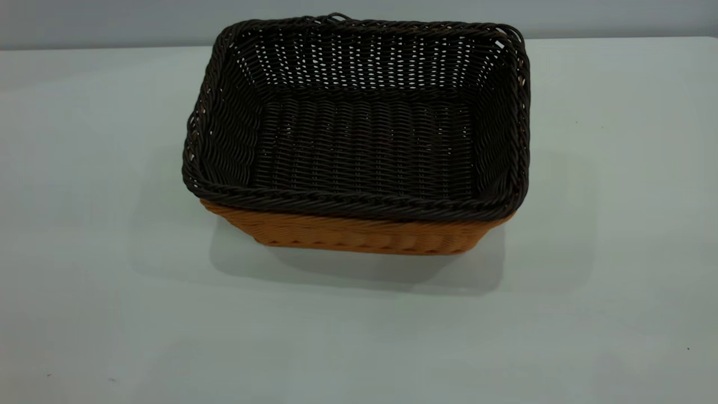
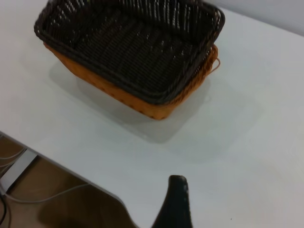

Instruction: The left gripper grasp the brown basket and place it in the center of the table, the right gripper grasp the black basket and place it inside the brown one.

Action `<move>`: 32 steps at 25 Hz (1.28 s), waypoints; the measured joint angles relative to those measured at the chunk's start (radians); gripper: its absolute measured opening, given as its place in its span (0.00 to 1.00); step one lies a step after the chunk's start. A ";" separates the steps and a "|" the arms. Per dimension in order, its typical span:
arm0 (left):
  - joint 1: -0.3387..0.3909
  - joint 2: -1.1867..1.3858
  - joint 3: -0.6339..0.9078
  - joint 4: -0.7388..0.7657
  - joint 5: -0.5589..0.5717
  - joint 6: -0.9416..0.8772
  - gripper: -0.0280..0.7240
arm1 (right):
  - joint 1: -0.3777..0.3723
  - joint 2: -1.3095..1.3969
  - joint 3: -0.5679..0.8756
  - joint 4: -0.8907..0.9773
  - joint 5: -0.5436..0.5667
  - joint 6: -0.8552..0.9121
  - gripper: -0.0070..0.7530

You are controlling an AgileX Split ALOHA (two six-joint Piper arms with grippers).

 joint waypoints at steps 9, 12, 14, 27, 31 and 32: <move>0.000 -0.264 0.242 0.003 0.000 -0.024 0.77 | 0.000 -0.012 0.001 -0.037 -0.014 0.055 0.77; 0.000 -0.331 0.304 0.028 0.000 -0.063 0.77 | 0.000 -0.012 0.002 -0.038 -0.014 0.055 0.76; 0.000 -0.369 0.338 0.051 -0.004 -0.102 0.77 | 0.000 -0.012 0.002 -0.038 -0.015 0.055 0.75; 0.000 -0.418 0.492 0.217 -0.049 -0.272 0.77 | 0.000 -0.012 0.002 -0.038 -0.017 0.055 0.69; 0.000 -0.418 0.492 0.222 -0.054 -0.275 0.77 | 0.000 -0.012 0.002 -0.038 -0.018 0.055 0.66; 0.000 -0.418 0.492 0.222 -0.054 -0.276 0.77 | 0.000 -0.012 0.002 -0.038 -0.018 0.055 0.66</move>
